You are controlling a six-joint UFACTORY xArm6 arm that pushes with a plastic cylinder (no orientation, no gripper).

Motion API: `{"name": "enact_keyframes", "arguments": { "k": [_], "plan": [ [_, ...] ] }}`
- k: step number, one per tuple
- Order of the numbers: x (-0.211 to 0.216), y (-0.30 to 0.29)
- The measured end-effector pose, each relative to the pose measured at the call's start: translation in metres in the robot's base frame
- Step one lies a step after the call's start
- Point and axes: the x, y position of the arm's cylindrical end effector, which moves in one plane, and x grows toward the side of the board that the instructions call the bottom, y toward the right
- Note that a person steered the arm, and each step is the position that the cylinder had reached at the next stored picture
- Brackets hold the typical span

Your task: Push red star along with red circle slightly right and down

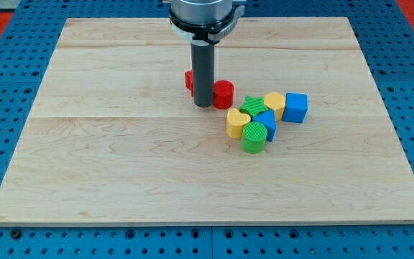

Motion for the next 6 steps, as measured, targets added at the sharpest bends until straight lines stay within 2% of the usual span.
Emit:
{"name": "enact_keyframes", "arguments": {
  "k": [2,3,4,6],
  "plan": [
    [-0.01,-0.025],
    [-0.029,-0.036],
    [-0.082,-0.033],
    [-0.072,-0.025]
  ]
}}
